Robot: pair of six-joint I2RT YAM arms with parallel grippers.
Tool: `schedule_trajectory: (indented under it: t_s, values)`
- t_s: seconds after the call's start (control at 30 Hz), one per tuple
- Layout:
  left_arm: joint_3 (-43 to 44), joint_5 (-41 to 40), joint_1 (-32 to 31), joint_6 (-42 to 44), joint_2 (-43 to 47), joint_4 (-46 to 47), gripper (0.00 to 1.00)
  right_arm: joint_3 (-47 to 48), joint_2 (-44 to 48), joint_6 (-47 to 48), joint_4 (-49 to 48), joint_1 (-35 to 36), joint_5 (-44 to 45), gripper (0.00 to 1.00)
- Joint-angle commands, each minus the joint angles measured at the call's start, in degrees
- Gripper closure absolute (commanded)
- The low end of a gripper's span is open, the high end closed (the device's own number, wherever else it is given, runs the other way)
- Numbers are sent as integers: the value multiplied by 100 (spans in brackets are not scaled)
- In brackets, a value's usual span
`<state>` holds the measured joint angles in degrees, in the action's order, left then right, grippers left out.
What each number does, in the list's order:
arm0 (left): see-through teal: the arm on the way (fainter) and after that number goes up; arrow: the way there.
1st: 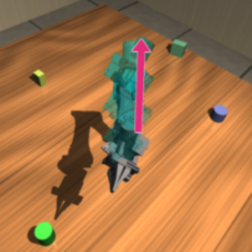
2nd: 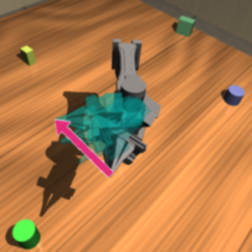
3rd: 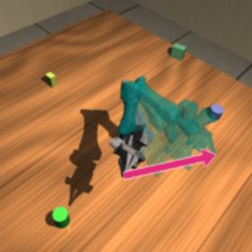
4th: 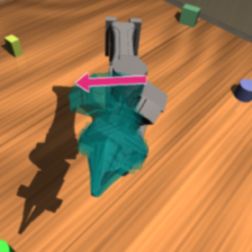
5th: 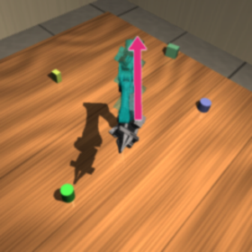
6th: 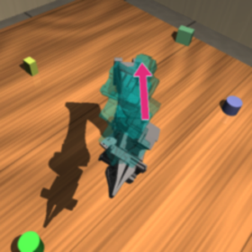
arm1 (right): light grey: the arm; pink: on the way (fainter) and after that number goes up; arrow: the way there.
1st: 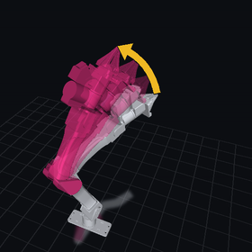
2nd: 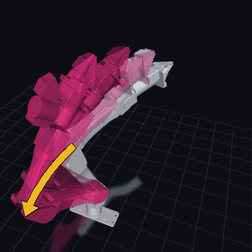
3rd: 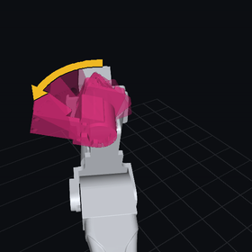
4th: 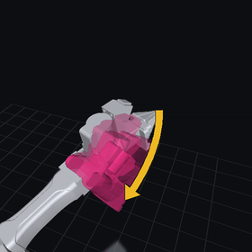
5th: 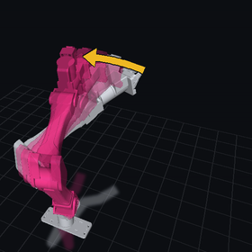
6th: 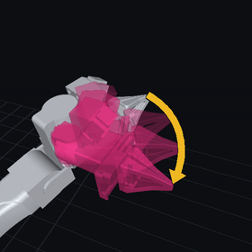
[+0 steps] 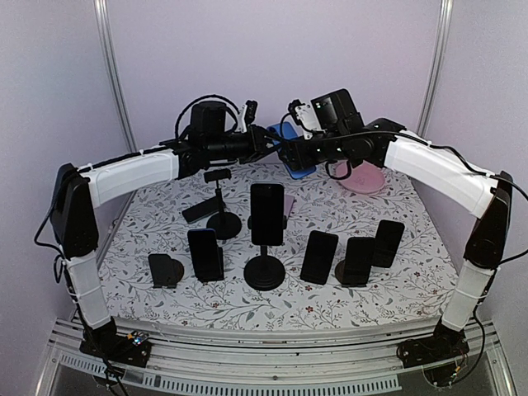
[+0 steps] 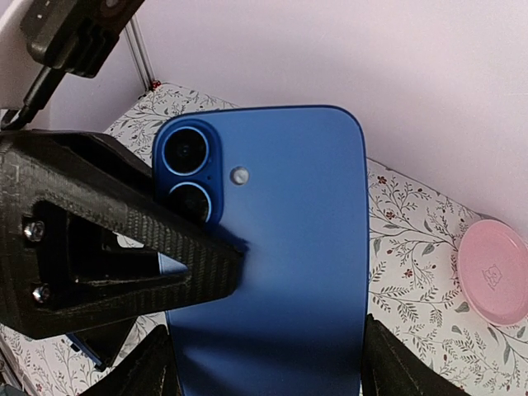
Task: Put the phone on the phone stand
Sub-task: Pass from the right arm to the left
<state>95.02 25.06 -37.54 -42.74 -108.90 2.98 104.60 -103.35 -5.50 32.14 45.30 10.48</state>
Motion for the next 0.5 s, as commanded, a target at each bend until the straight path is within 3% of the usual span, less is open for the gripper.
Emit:
schedule_trajectory:
  t_s: [0.0,0.07,0.17,0.47]
  values:
    - [233,120,-145,-94,-77,260,87,38,364,40,-274,49,129,49]
    - [256,137,-159,-95,-87,276,98,-27,443,31,-291,55,133,49]
    - [278,193,-180,-97,-80,344,100,-70,501,31,-260,59,137,45]
    - [296,208,-201,279,288,326,100,-320,868,-116,-191,75,78,9]
